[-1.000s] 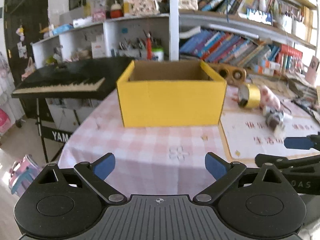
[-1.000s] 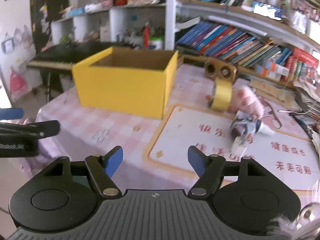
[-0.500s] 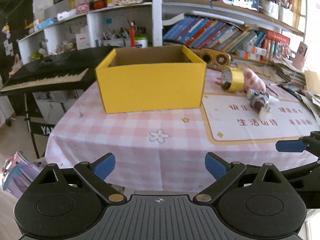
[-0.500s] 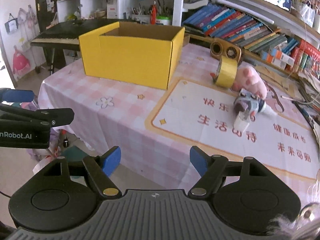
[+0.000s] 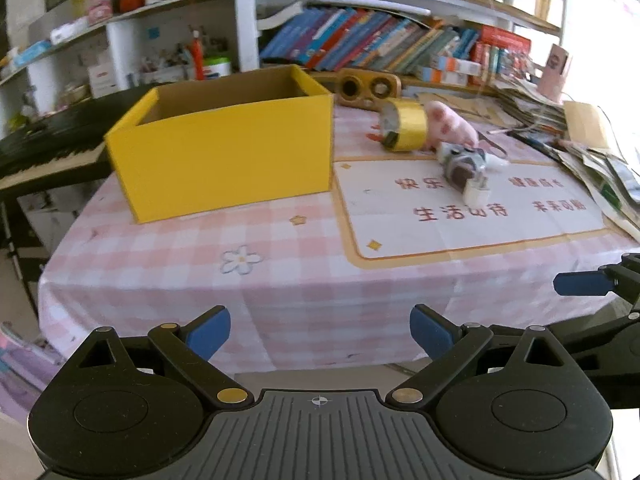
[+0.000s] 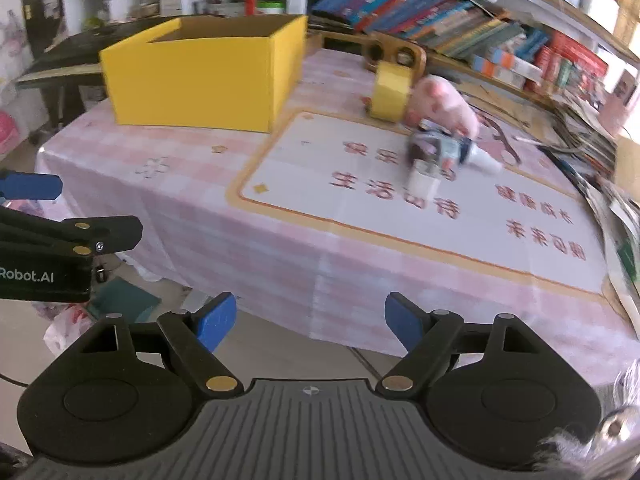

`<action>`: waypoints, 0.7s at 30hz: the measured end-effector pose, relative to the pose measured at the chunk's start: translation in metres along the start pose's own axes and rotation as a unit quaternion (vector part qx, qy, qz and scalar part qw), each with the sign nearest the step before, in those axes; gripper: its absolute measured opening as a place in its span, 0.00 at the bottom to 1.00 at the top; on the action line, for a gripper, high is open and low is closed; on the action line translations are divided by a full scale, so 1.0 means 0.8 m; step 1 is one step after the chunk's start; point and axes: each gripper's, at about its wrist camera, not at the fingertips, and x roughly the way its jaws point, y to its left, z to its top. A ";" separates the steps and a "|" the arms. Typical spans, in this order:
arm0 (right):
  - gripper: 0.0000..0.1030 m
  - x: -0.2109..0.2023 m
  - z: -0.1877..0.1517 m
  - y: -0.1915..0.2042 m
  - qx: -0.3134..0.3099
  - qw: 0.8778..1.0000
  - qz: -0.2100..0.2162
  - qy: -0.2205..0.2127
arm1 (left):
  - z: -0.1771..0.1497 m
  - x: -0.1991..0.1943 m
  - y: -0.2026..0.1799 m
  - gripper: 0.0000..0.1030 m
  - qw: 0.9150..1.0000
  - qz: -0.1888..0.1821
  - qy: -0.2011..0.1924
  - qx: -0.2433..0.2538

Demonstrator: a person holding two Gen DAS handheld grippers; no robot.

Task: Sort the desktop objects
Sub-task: 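Withdraw both grippers from the yellow box back over the table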

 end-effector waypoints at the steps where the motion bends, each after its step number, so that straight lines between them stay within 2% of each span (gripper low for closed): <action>1: 0.78 0.000 0.000 -0.004 0.004 1.000 -0.004 0.001 | 0.001 0.002 -0.003 0.95 1.000 -0.003 0.001 0.003; 12: 0.78 0.005 0.000 -0.058 0.046 0.998 -0.050 0.015 | 0.025 0.028 -0.045 0.95 0.999 -0.031 0.006 0.029; 21: 0.80 0.016 0.011 -0.103 0.061 0.996 -0.057 0.021 | 0.051 0.053 -0.085 0.95 0.998 -0.045 0.006 0.047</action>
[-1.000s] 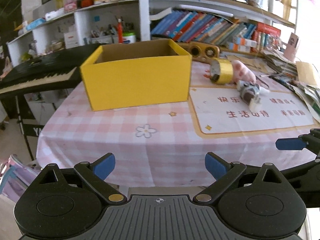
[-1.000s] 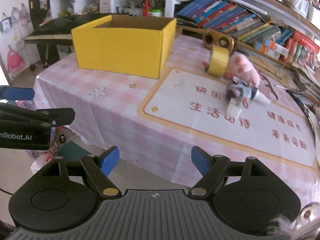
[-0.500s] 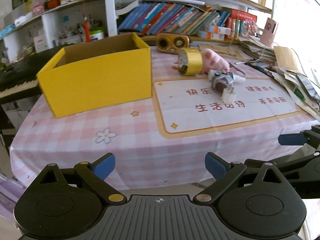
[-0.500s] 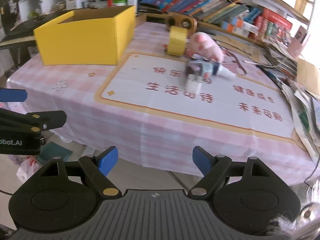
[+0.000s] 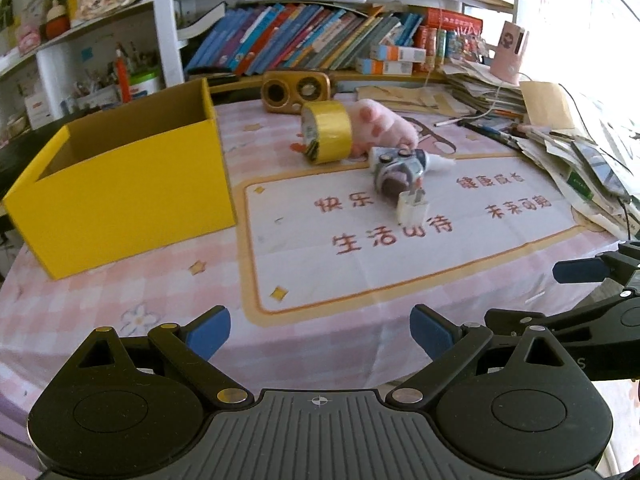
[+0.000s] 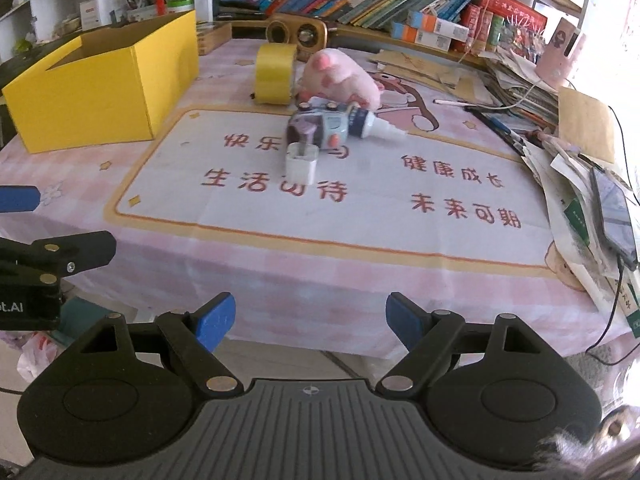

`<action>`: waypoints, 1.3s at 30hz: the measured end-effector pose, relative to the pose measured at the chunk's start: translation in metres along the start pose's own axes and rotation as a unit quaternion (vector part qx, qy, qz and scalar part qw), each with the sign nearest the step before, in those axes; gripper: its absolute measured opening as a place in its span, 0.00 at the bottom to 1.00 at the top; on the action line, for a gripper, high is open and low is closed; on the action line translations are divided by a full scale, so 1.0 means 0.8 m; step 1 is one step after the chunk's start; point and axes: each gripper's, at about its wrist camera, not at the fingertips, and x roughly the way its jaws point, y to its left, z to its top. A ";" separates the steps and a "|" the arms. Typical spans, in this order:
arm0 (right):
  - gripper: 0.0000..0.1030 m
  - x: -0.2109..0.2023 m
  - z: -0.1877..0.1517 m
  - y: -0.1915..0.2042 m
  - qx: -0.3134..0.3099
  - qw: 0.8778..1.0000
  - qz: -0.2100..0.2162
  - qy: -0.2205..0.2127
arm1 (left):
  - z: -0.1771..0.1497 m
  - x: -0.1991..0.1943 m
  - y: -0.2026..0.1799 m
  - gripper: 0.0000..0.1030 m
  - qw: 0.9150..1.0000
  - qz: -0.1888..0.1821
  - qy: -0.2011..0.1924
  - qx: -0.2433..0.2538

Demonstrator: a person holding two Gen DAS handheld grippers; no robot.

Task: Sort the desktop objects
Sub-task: 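Withdraw both grippers from the yellow box back over the table, then move the left gripper to the white plug charger and close on it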

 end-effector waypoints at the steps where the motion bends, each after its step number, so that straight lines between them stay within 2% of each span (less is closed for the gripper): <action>1: 0.80 0.002 0.002 -0.005 0.000 1.000 0.000 0.000 | 0.003 0.004 -0.003 0.95 1.000 -0.001 0.001 0.001; 20: 0.80 0.043 0.044 -0.113 0.018 1.000 -0.021 0.003 | 0.069 0.092 -0.082 0.95 0.999 -0.036 0.019 0.018; 29: 0.80 0.078 0.078 -0.151 0.007 1.000 -0.003 -0.003 | 0.094 0.129 -0.097 0.95 0.999 -0.031 0.027 0.001; 39: 0.80 0.105 0.106 -0.168 -0.009 1.000 0.021 -0.010 | 0.110 0.157 -0.100 0.94 0.999 -0.005 0.042 -0.009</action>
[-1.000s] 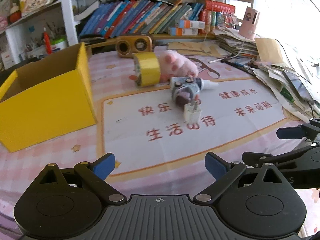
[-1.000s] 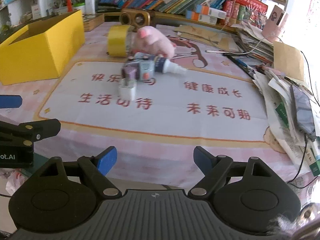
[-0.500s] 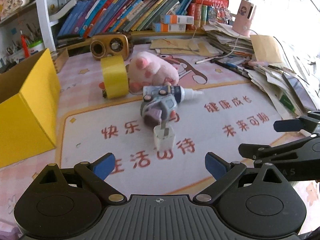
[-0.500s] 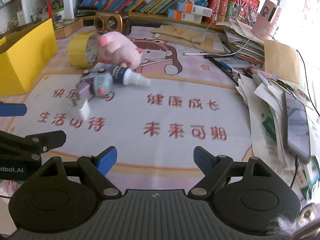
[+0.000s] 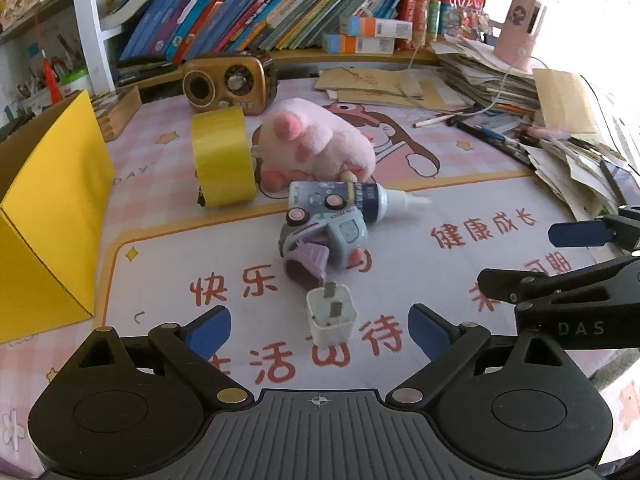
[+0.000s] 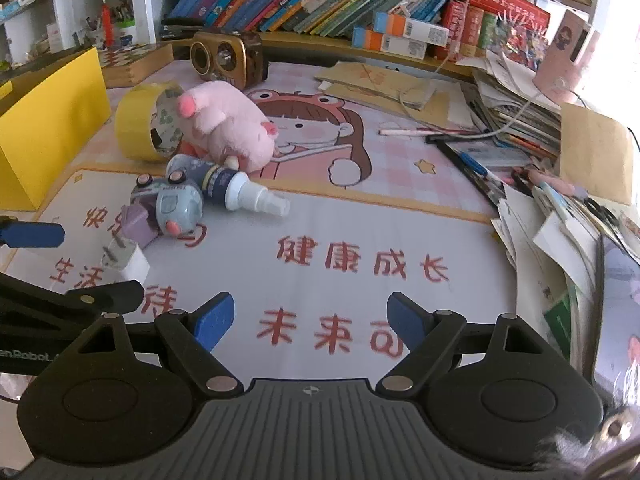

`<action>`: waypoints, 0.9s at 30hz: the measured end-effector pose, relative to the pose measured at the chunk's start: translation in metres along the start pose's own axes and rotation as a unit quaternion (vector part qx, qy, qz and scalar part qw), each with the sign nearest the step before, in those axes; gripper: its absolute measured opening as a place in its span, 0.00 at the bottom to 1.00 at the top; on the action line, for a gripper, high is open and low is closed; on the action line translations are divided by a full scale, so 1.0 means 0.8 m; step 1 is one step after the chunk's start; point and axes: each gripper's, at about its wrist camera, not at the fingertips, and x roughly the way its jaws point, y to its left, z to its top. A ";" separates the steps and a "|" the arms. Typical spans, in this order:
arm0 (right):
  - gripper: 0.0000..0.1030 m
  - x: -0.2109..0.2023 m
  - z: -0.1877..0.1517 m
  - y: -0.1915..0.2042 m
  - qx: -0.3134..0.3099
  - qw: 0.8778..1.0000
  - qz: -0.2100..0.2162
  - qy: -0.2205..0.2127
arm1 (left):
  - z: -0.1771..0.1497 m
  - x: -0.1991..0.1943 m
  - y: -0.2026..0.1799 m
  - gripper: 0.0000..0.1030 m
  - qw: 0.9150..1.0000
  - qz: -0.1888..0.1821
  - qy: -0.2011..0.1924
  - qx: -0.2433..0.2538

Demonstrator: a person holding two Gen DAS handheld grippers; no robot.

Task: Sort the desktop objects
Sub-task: 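Move the left gripper to the white plug charger and close on it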

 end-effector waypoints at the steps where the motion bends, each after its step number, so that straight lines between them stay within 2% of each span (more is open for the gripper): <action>1: 0.80 0.002 0.002 0.000 -0.002 1.000 0.001 -0.001 | 0.002 0.002 0.000 0.94 1.000 0.001 0.001 -0.001; 13: 0.80 0.016 0.015 -0.015 0.006 1.000 0.011 -0.003 | 0.011 0.007 -0.008 0.92 1.000 0.004 0.002 0.008; 24: 0.80 0.021 0.018 -0.022 0.009 1.000 0.018 -0.003 | 0.010 0.016 -0.011 0.79 1.000 0.007 0.013 0.005; 26: 0.80 0.022 0.018 -0.022 0.006 1.000 0.020 -0.003 | 0.011 0.017 -0.012 0.74 1.000 0.007 0.012 0.007; 27: 0.80 0.022 0.018 -0.022 0.005 1.000 0.020 -0.003 | 0.011 0.018 -0.013 0.67 1.000 0.005 0.014 0.009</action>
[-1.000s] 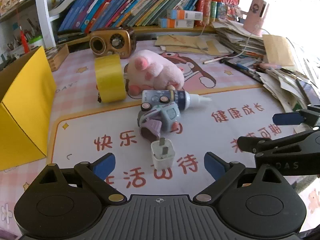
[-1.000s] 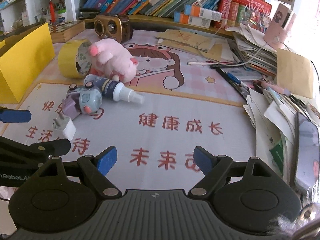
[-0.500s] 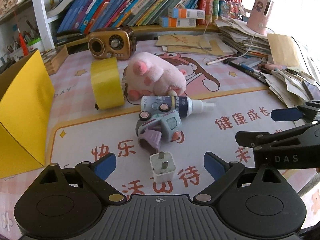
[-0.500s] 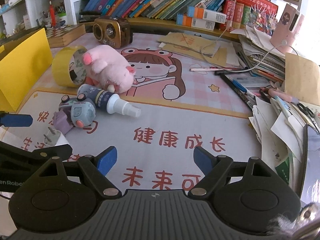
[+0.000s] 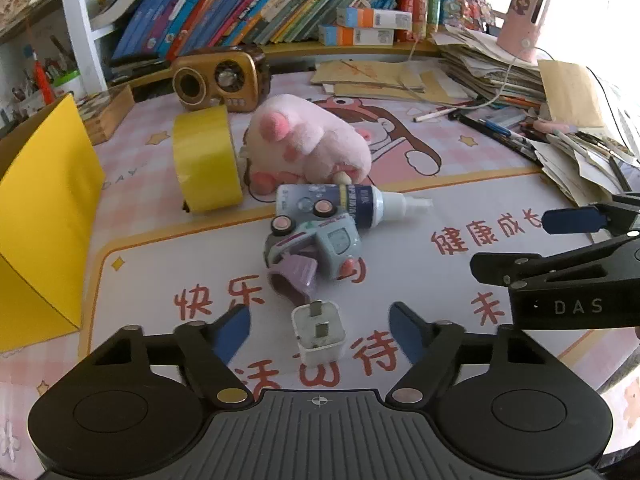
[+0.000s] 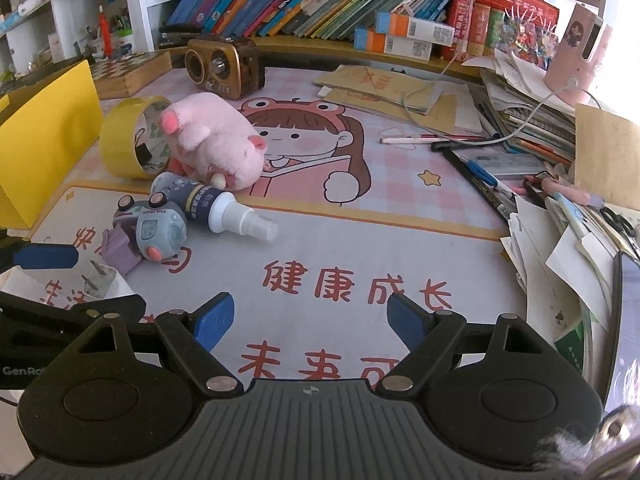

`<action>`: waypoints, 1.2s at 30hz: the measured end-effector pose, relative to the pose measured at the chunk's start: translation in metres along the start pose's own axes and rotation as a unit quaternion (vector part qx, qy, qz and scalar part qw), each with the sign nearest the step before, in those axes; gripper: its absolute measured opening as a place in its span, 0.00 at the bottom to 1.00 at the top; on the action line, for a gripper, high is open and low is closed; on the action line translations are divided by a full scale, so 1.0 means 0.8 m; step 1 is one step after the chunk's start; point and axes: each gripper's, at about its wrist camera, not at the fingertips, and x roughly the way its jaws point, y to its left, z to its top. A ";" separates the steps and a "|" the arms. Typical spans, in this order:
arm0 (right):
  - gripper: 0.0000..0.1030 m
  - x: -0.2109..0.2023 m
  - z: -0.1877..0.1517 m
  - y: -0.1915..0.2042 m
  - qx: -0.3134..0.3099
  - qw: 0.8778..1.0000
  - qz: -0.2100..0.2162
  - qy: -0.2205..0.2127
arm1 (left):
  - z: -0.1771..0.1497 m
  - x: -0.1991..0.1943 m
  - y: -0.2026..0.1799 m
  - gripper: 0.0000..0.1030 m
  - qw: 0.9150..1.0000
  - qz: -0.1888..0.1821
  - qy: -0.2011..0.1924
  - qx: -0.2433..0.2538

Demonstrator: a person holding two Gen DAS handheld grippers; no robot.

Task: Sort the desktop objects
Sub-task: 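Move the left gripper to the white plug charger and close on it, then lift the white plug charger with the left gripper while the right gripper grasps the grey toy truck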

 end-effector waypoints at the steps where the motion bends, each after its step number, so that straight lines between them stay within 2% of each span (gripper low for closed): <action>1: 0.80 0.000 0.000 0.000 -0.001 1.000 0.000 0.000 | 0.000 0.001 -0.001 0.61 1.000 -0.002 0.002 0.003; 2: 0.80 0.001 0.001 -0.001 -0.001 1.000 0.001 0.000 | 0.000 0.001 -0.003 0.58 1.000 -0.003 0.005 0.006; 4: 0.80 0.001 0.001 -0.001 0.000 1.000 0.002 0.000 | -0.001 0.003 -0.005 0.43 1.000 0.001 0.011 0.010; 5: 0.80 0.002 0.002 -0.001 0.001 1.000 0.004 0.000 | -0.003 0.003 -0.005 0.39 1.000 0.003 0.014 0.010; 6: 0.80 0.004 0.003 0.000 0.000 1.000 0.006 0.001 | -0.004 0.005 -0.003 0.27 1.000 0.002 0.019 0.006; 7: 0.80 0.005 0.003 0.002 -0.003 1.000 0.009 0.002 | -0.005 0.005 0.000 0.23 1.000 -0.001 0.021 0.000; 13: 0.80 0.008 0.010 0.019 -0.032 0.999 0.029 -0.003 | -0.009 -0.015 0.014 0.23 1.000 -0.005 -0.007 -0.020; 17: 0.80 0.013 0.017 0.035 -0.045 0.998 0.054 -0.004 | -0.015 -0.027 0.026 0.23 1.000 0.012 -0.009 -0.028; 21: 0.80 0.021 0.023 0.059 -0.061 0.994 0.090 -0.002 | -0.023 -0.042 0.053 0.23 0.997 0.042 -0.011 -0.067; 27: 0.79 0.040 0.032 0.092 -0.065 0.989 0.130 0.013 | -0.037 -0.061 0.096 0.23 0.988 0.075 -0.012 -0.136; 31: 0.79 0.061 0.042 0.105 -0.049 0.990 0.133 0.021 | -0.044 -0.069 0.108 0.23 0.984 0.089 -0.011 -0.153; 36: 0.79 0.080 0.048 0.116 -0.058 0.989 0.135 0.023 | -0.047 -0.074 0.112 0.23 0.984 0.096 -0.013 -0.151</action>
